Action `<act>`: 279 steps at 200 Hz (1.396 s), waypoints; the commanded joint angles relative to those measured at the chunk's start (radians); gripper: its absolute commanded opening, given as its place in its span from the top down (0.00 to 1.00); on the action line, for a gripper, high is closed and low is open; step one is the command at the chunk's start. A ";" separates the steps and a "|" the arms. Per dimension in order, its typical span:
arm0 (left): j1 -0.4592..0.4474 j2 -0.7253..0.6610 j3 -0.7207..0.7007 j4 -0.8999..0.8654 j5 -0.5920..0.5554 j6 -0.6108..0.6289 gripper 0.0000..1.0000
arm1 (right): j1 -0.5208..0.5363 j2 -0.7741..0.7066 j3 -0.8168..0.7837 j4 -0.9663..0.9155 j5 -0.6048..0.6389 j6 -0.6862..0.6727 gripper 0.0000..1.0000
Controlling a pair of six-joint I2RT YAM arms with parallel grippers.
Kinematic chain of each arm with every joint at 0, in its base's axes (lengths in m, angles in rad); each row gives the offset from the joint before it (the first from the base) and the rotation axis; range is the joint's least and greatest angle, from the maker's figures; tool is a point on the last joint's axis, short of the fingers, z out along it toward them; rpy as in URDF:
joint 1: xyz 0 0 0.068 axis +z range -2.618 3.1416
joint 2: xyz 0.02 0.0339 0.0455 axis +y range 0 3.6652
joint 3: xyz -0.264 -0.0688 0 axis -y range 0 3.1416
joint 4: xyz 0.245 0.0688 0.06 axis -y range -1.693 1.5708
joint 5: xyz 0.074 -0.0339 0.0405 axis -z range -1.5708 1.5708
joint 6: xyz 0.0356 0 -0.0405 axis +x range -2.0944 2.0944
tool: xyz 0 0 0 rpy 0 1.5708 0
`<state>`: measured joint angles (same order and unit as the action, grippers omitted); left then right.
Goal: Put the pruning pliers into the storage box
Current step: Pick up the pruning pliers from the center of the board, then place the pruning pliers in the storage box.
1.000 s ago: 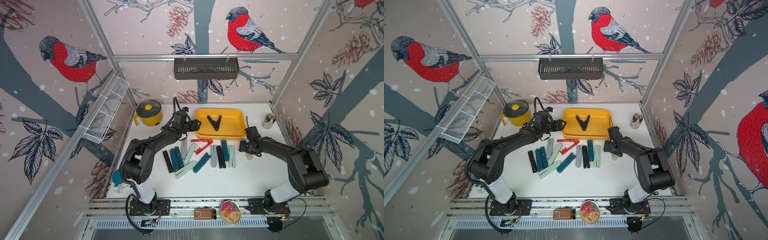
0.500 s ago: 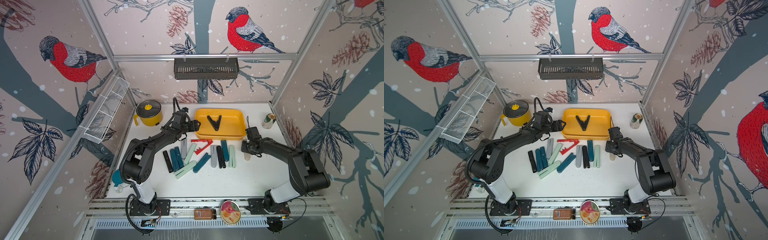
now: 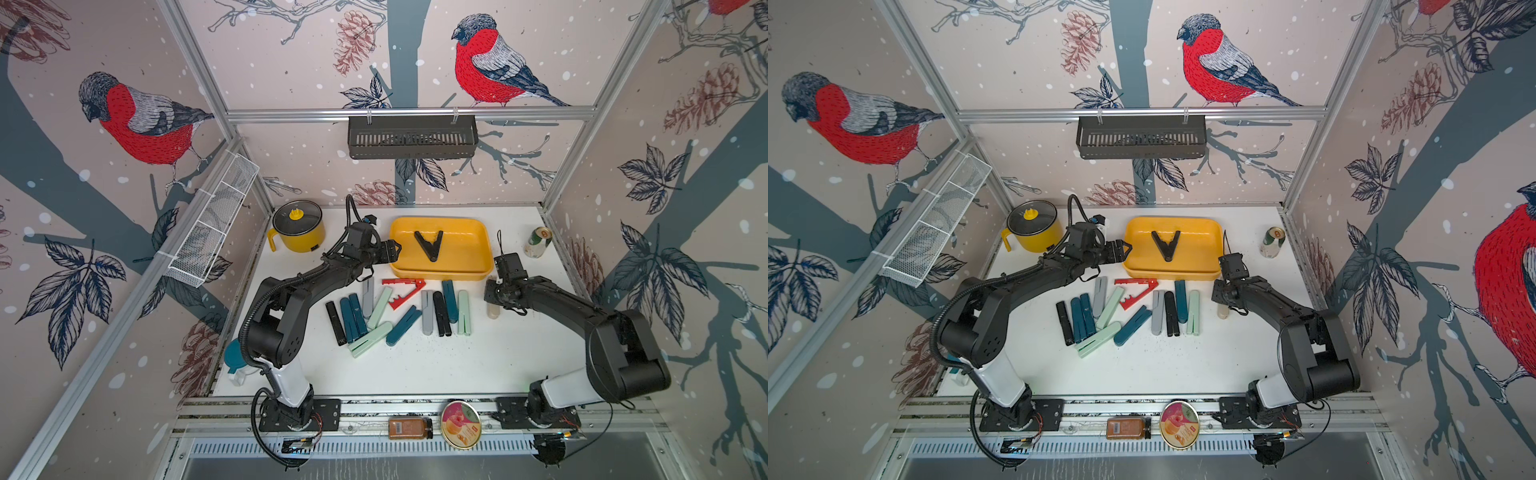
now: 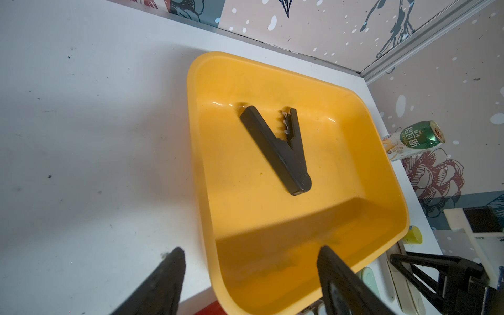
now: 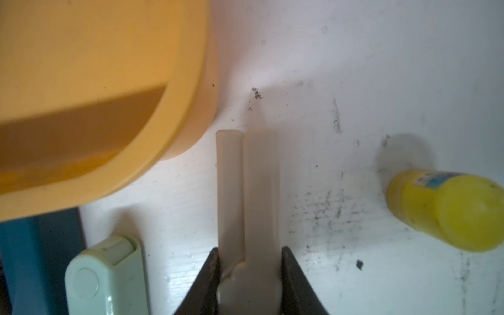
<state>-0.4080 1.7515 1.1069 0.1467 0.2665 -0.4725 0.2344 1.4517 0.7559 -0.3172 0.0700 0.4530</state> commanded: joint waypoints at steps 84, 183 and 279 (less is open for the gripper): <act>0.001 0.019 0.012 0.045 0.055 -0.021 0.23 | -0.030 -0.303 0.056 -0.115 0.084 0.056 0.69; 0.001 0.004 0.004 0.022 0.028 -0.015 0.23 | 0.055 0.260 0.629 -0.069 0.016 -0.029 0.71; 0.005 0.040 0.022 0.011 0.037 -0.016 0.23 | 0.058 0.706 0.938 -0.190 0.051 -0.056 0.58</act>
<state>-0.4065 1.7870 1.1191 0.1486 0.3061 -0.4976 0.2893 2.1147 1.6676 -0.4686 0.1032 0.4156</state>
